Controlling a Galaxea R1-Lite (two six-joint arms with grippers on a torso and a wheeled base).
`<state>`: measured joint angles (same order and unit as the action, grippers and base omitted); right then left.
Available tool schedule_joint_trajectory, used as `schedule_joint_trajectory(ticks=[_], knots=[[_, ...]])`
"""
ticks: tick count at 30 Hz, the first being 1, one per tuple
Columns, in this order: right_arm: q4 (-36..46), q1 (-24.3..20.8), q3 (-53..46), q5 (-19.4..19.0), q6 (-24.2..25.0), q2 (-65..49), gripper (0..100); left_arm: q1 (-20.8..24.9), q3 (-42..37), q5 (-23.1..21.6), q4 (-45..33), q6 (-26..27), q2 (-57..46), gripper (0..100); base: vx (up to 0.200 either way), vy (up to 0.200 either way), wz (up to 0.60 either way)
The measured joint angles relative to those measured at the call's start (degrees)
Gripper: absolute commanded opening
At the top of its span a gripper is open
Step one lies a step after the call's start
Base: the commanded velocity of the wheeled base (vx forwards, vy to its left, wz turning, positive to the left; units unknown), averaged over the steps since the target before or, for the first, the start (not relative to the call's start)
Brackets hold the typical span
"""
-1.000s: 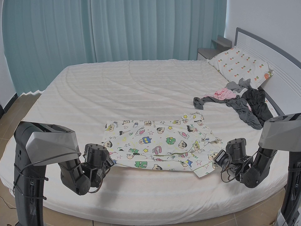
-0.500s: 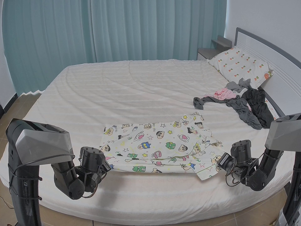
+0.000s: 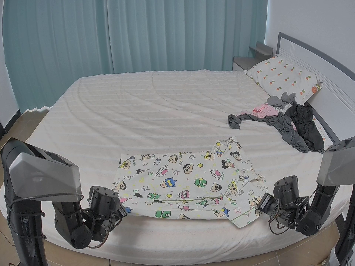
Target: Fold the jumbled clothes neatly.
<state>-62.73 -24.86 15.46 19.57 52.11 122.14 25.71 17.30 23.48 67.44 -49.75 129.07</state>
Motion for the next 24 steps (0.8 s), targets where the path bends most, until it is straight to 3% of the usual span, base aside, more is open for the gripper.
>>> schedule_joint_trajectory(ticks=[8, 9, 10, 24], knots=[[-0.4, -1.8, -1.3, -0.5, 0.4, 0.8, 0, 1.5, -2.9, -2.2, 0.2, -2.1, 0.4, 0, 0.000, 0.000, 0.00], [-0.5, -1.8, -1.3, -0.5, 0.5, 1.1, 0, 1.6, -3.0, -2.4, 0.2, -2.3, 0.6, 100, 0.000, 0.000, 0.00], [-0.5, -1.9, -1.3, -0.6, 0.6, 1.4, 100, 1.6, -3.0, -3.0, 0.5, -2.8, 0.9, 100, 0.000, 0.000, 0.00], [-0.8, -1.3, -6.7, -1.6, -1.0, 2.9, 100, -0.7, -6.2, -5.1, 6.5, -4.4, 0.4, 100, 0.000, 0.000, 0.00]])
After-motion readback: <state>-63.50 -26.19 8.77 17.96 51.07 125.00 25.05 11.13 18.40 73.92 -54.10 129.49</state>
